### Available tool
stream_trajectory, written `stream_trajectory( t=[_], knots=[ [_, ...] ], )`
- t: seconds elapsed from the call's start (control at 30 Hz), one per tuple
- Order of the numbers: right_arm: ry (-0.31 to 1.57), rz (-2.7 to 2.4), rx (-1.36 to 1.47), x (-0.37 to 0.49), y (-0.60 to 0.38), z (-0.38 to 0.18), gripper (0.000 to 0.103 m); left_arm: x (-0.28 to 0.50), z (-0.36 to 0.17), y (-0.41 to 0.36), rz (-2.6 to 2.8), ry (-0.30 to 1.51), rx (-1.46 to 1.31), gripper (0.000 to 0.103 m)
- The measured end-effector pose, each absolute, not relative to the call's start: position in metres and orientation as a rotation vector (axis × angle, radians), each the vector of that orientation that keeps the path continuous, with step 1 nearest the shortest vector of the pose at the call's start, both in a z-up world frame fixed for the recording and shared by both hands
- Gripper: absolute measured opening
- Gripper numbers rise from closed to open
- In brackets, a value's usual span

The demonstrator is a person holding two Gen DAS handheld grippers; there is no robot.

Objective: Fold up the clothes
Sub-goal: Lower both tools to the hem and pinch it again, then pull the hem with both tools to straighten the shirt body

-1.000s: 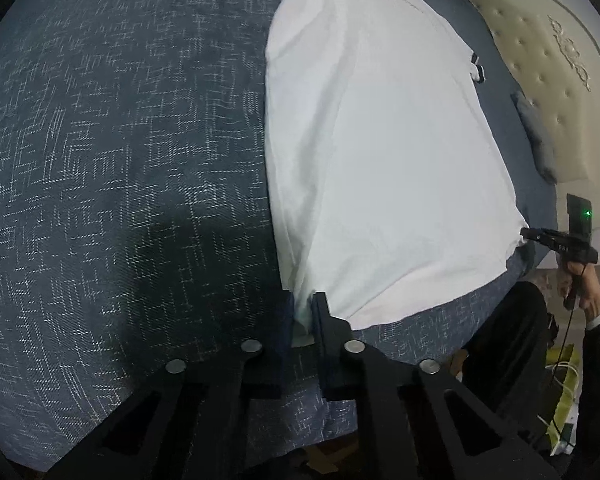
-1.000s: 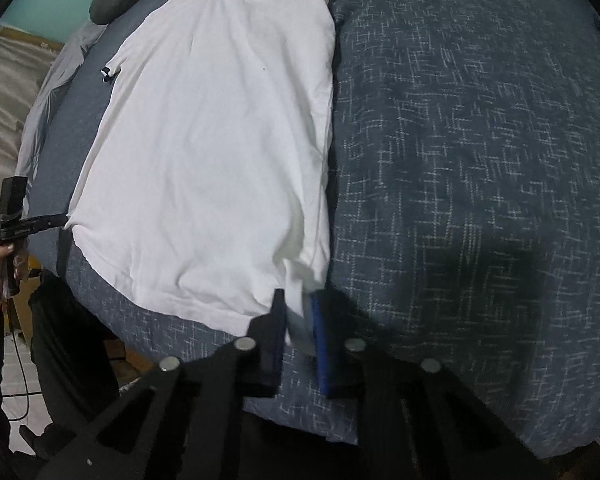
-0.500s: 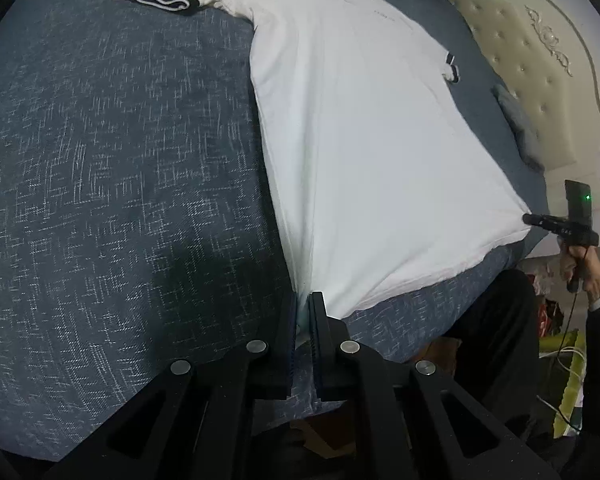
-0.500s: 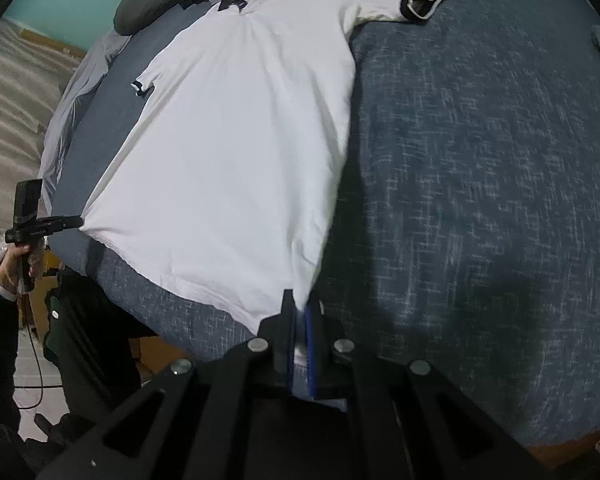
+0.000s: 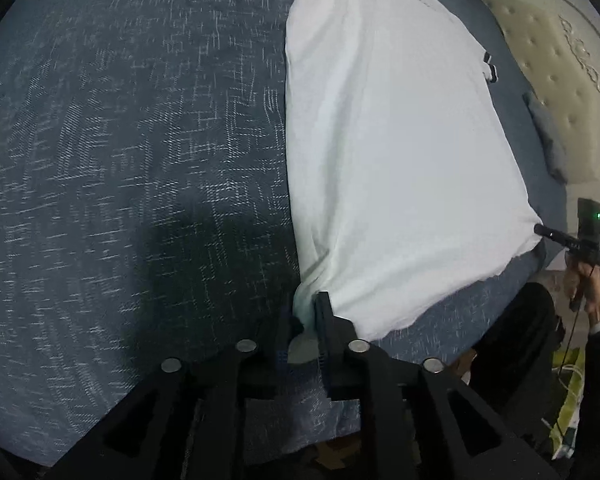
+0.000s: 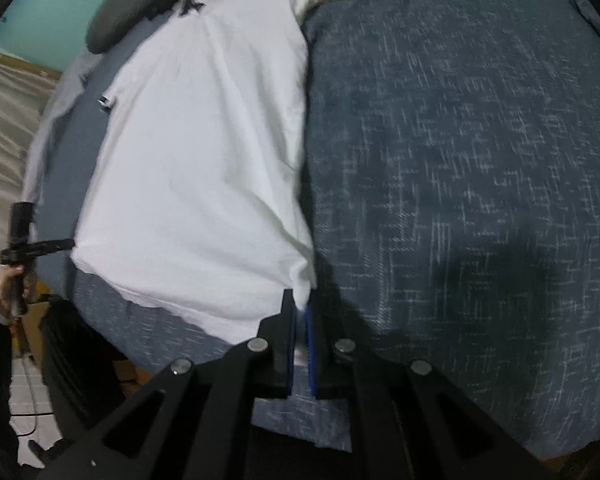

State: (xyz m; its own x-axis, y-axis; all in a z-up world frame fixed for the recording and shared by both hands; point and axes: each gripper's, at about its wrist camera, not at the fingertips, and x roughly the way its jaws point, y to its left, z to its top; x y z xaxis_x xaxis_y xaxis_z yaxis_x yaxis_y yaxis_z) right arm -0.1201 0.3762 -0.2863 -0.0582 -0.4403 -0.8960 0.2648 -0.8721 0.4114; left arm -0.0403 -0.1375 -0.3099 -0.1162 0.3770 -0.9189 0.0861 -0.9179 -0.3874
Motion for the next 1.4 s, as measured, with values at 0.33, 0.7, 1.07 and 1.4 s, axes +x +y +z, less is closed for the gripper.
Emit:
stream_trajectory(
  t=[0.33,0.7,1.07,1.4],
  knots=[
    [-0.152,-1.919,1.741,-0.107,0.377,-0.287,0.038,-0.027,-0.307,-0.139,2.145,-0.494,-1.884,0.03],
    [-0.051,-1.928,1.703,-0.098,0.363,-0.29,0.013,-0.021,-0.314,-0.117,2.113,-0.368,-1.892,0.006],
    [-0.068,-1.935,1.668,-0.097,0.375,-0.254,0.004,-0.013,-0.277,-0.121,2.123,-0.36,-1.831,0.005],
    [-0.099,-1.902,1.779,-0.1,0.387,-0.259,0.004,-0.009,-0.299,-0.115,2.054,-0.352,-1.985,0.004]
  ],
)
